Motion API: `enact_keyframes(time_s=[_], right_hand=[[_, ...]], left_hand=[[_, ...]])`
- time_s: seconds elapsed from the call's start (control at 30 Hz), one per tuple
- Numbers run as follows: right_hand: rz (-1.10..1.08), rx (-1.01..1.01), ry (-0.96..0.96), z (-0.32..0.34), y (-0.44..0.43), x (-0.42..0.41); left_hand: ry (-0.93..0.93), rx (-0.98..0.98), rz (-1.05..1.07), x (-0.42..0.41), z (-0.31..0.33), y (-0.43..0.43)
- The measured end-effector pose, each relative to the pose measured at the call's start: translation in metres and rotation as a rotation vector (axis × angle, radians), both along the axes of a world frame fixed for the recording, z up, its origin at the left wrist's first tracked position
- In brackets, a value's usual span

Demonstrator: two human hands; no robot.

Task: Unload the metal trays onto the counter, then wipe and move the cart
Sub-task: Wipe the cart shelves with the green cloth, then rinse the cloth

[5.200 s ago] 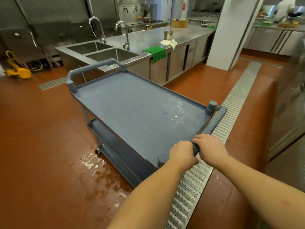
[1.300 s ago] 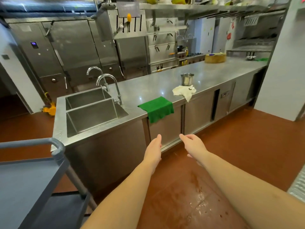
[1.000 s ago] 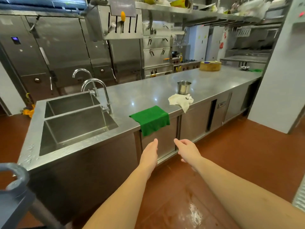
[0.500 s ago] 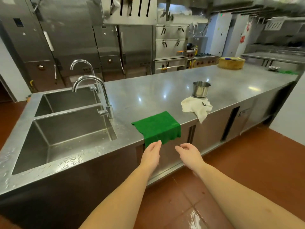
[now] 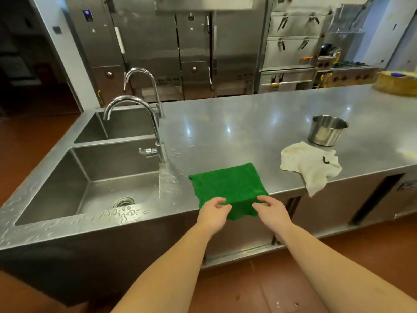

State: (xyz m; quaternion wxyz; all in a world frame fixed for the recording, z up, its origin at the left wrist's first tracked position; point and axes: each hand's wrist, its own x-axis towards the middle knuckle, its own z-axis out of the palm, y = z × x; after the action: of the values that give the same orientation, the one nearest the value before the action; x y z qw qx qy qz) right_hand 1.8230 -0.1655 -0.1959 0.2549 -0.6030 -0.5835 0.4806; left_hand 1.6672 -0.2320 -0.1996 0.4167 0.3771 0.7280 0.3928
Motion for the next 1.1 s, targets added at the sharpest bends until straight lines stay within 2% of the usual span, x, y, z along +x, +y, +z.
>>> enact_keyframes(time_s=[0.13,0.23,0.3,0.4,0.57,0.77,0.93,1.1], right_hand=[[0.045,0.013,-0.049,-0.009,0.044,-0.017],[0.106,0.052,-0.129,-0.008,0.073,-0.031],[0.194,0.125,-0.291,-0.006,0.097,-0.036],[0.363,0.25,-0.56,-0.012,0.125,-0.039],[0.631,0.33,-0.831,-0.046,0.148,-0.04],[0.816,0.382,-0.913,-0.08,0.172,-0.054],[0.957,0.426,-1.003,-0.098,0.18,-0.047],[0.97,0.66,-0.924,-0.118,0.189,-0.027]], left_hand=[[0.094,-0.029,-0.032,-0.017,-0.018,0.044],[0.275,-0.037,-0.105,-0.027,-0.03,0.08],[0.425,-0.03,-0.188,-0.032,-0.037,0.105],[0.546,-0.078,-0.265,-0.039,-0.05,0.127],[0.814,-0.2,-0.436,-0.05,-0.079,0.143],[0.949,-0.172,-0.557,-0.056,-0.103,0.153],[0.996,-0.211,-0.5,-0.043,-0.112,0.154],[1.038,-0.275,-0.429,-0.031,-0.113,0.16]])
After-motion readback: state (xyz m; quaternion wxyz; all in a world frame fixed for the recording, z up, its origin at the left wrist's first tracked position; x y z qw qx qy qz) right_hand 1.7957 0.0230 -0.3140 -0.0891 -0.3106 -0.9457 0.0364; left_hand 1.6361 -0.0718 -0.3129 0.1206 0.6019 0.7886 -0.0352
